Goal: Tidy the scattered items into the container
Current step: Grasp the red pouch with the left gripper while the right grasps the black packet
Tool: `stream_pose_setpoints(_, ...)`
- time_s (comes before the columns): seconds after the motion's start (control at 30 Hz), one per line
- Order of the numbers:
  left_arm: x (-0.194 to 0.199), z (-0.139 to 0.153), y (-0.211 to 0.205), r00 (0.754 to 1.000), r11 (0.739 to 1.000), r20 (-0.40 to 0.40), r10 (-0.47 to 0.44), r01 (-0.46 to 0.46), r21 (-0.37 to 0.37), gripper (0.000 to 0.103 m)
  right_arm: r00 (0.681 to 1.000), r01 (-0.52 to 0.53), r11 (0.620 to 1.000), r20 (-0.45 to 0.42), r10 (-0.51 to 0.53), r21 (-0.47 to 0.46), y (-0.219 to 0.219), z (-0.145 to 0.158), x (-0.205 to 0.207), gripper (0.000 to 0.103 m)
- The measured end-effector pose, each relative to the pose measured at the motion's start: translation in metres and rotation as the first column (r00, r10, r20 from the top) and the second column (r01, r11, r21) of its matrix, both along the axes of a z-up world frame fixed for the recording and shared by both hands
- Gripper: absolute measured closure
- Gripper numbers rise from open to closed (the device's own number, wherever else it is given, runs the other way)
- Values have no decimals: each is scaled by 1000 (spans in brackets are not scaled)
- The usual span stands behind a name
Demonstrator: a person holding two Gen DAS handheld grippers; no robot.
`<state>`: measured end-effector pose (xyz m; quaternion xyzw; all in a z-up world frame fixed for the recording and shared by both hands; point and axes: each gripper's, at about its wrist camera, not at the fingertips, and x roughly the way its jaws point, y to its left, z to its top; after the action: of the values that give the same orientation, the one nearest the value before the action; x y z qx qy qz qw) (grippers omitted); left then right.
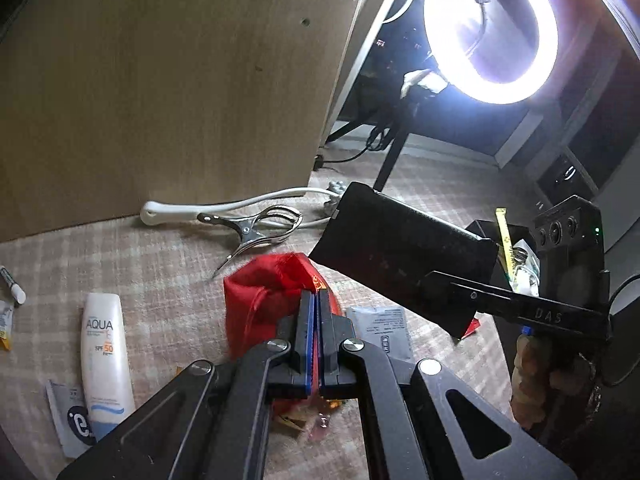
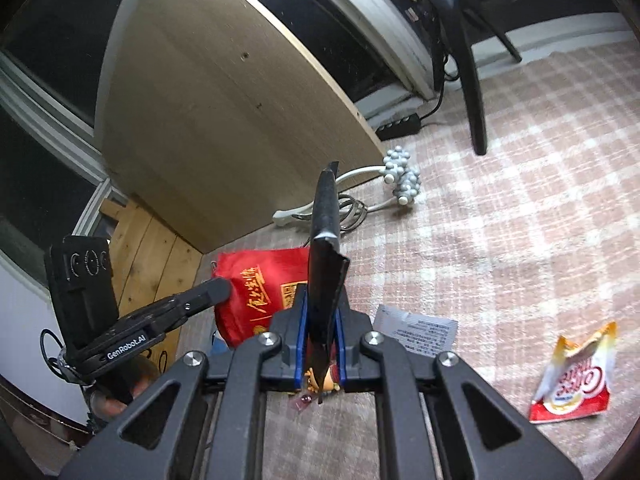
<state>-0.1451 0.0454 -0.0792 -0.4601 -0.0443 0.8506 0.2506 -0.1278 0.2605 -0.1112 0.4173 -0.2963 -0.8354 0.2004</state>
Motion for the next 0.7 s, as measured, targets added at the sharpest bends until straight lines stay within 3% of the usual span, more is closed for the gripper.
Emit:
stream_pose_setpoints(0.23,24,33,14,998,998,-45,-47,49,45,103,996,74,997,-53,-73,12,47,27,39,92)
stream_pose_setpoints(0.4,38,56,49,989,988,-80,-125,132,85,103,978,183,982,-111,-176,55,94,52,78,92)
stream_pose_setpoints(0.57,49,75,102,966,962,-114,-232,245,120,103,938,326,941,-152,-310,93,150,68,122,92)
stream_pose_setpoints(0.7,58,85,153,936,926,-127,-329,346,152,103,886,452,885,-171,-430,116,197,75,162,92)
